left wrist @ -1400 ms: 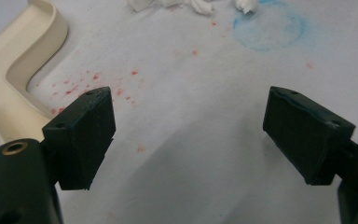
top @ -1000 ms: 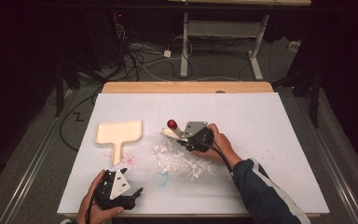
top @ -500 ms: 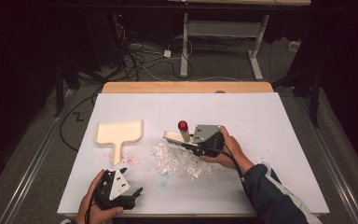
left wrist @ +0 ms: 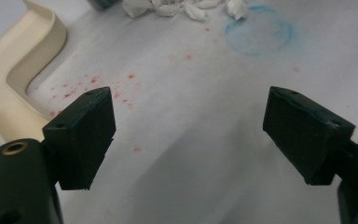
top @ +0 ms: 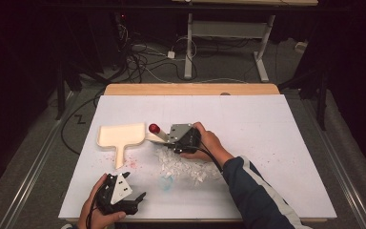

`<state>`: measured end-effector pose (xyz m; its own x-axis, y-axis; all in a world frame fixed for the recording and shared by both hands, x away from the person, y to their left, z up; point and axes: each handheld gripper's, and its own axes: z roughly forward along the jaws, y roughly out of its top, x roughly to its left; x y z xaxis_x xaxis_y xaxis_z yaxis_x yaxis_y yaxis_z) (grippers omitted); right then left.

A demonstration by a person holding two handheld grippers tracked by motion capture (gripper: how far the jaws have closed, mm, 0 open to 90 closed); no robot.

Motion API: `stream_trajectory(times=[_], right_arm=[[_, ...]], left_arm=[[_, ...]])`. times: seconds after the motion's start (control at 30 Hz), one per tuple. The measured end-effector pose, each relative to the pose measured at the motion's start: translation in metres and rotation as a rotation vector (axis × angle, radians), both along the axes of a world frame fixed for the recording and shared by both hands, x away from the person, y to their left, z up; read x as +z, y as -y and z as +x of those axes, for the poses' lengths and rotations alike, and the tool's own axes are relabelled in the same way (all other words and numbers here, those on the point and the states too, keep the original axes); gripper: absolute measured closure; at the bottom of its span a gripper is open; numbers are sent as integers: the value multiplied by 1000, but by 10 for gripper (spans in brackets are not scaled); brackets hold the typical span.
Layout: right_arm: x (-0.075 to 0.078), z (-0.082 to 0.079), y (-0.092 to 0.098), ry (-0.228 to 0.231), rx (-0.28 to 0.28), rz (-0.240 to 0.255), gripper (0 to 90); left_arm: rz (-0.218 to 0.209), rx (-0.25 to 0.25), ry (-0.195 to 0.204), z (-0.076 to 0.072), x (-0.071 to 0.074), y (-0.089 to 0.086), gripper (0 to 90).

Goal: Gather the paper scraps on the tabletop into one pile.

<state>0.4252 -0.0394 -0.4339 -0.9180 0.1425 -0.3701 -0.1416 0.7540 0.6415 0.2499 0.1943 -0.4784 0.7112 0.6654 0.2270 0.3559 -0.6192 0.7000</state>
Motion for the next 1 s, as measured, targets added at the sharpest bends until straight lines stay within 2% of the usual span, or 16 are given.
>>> stream_trajectory(times=[0.07, 0.17, 0.2, 0.27, 0.3, 0.4, 0.47, 0.57, 0.67, 0.73, 0.87, 0.97, 1.0], right_arm=[[-3, -2, 0, -30, 52, -7, 680], [-6, -7, 8, -51, 145, -29, 678], [-7, -10, 12, -46, 158, -28, 676], [-7, -13, 22, -71, 187, -29, 676], [-6, -15, 27, -72, 192, -25, 676], [-4, -21, 40, -88, 207, -13, 678], [-2, -25, 46, -77, 233, -18, 680], [3, -36, 54, -29, 232, -32, 682], [9, -42, 60, 19, 207, -29, 682], [14, -44, 64, 44, 181, -7, 682], [25, -45, 78, 42, 107, 79, 682], [36, -51, 89, 53, 6, 107, 681], [40, -53, 93, 44, -20, 115, 682]], left_arm=[[1, 2, 1, -1, 0, 1, 158], [-2, 2, -11, -1, -1, -1, 158], [-4, 2, -16, -1, -1, -1, 158], [11, -4, -9, -1, -2, -1, 158], [11, -3, -22, -1, -2, 0, 158], [22, -15, -11, -2, -2, 2, 158], [23, -22, -18, -2, -2, 3, 158], [15, -34, -23, -2, -3, 5, 158], [18, -36, -23, -1, -2, 6, 158], [16, -37, -24, -1, -3, 6, 158], [23, -44, -27, 0, -3, 7, 158], [26, -46, -29, 0, -4, 8, 158], [30, -47, -29, 0, -4, 8, 158]])
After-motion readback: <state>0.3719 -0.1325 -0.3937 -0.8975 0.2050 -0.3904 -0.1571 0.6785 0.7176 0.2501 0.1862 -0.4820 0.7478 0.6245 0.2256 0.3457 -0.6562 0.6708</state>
